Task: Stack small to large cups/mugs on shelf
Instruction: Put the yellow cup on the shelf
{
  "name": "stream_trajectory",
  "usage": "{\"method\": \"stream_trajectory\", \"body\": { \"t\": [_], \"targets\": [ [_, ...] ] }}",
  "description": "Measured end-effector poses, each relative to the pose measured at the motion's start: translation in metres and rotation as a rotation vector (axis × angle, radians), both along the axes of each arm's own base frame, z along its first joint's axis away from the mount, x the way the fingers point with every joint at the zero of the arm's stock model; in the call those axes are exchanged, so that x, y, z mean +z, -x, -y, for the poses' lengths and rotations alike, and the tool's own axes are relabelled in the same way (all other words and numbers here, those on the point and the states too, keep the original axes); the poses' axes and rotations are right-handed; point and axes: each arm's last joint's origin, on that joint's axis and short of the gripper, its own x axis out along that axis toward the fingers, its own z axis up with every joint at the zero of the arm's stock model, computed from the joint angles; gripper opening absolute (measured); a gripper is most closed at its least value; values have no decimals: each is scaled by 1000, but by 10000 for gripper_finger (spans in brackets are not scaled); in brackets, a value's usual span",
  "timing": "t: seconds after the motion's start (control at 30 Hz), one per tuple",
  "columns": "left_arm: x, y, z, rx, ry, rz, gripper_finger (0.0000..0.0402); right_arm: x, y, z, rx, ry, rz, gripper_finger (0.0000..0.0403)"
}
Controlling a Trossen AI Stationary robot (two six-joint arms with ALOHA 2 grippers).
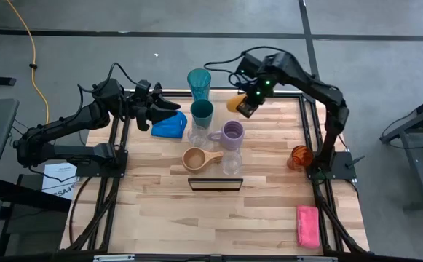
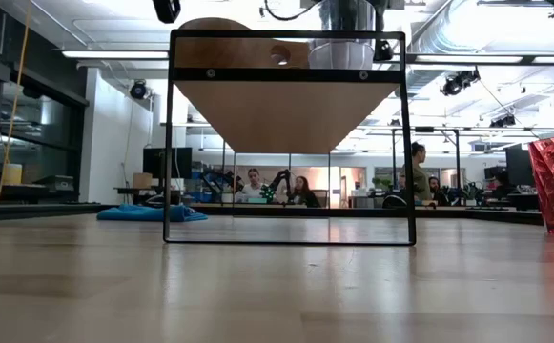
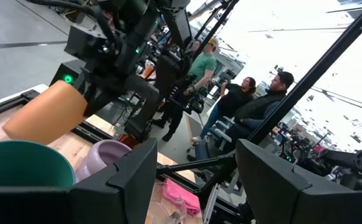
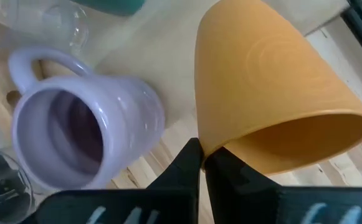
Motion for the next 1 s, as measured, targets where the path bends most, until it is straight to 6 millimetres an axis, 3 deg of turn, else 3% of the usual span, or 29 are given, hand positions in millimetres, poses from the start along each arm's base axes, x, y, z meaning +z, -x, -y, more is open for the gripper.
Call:
{"method": "stream_trajectory", "body": {
  "t": [0.17,0.5,0.9,1.0],
  "targets": [
    [0,0,0,-1,24,1,207,0,-9,-2,23,6,7,0],
    [-1,-1,0,-2,29,-2,207,6,-7,-1,11,51,12,0],
    [-4,-1,-1,2,45,-28,207,15,3,-1,-14,76,31,0],
    [-4,-1,-1,2,45,-28,207,15,14,-3,-39,65,20,0]
  ]
}}
